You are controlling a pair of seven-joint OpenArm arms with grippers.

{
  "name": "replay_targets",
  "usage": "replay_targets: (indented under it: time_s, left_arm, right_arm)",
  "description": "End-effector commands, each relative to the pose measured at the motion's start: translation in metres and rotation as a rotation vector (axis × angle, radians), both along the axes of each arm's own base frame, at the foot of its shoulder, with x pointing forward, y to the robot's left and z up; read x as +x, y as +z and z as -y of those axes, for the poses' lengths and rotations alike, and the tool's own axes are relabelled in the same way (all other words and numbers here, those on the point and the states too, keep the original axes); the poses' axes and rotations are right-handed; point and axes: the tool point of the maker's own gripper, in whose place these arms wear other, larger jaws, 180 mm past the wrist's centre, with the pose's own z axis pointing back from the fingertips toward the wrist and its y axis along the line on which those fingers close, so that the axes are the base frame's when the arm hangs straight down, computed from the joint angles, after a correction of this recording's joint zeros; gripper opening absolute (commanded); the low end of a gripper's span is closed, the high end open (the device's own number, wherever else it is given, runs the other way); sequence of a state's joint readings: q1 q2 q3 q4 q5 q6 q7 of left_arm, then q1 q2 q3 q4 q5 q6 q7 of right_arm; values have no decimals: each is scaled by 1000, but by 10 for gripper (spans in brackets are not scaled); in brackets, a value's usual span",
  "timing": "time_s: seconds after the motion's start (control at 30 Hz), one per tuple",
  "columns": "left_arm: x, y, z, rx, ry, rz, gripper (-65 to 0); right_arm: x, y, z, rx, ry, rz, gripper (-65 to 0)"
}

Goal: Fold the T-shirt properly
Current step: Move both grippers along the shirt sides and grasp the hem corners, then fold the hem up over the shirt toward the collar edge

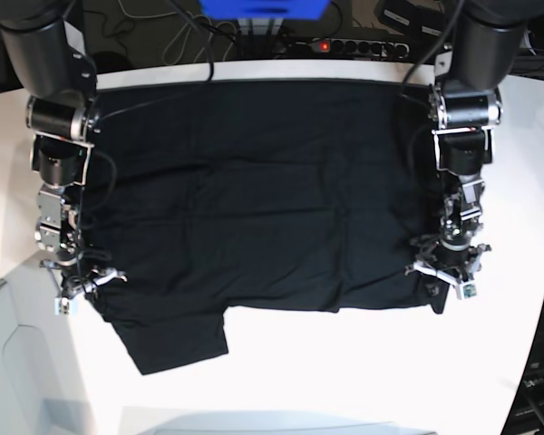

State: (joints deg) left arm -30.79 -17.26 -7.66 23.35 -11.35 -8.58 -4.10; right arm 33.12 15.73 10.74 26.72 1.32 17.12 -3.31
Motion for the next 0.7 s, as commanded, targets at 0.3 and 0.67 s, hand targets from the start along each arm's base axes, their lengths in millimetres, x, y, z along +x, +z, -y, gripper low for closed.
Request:
replay_targets:
  time_s: [0.3,0.67]
  left_arm:
    - [5,6,-1,-6,-11,-5,-650]
    - [4,49,12,40,-76,98,-650]
  right_arm:
    - [-8,-12,-2,-12,17,-85,-650]
    - [19,54,-4,-82,45,110,-650]
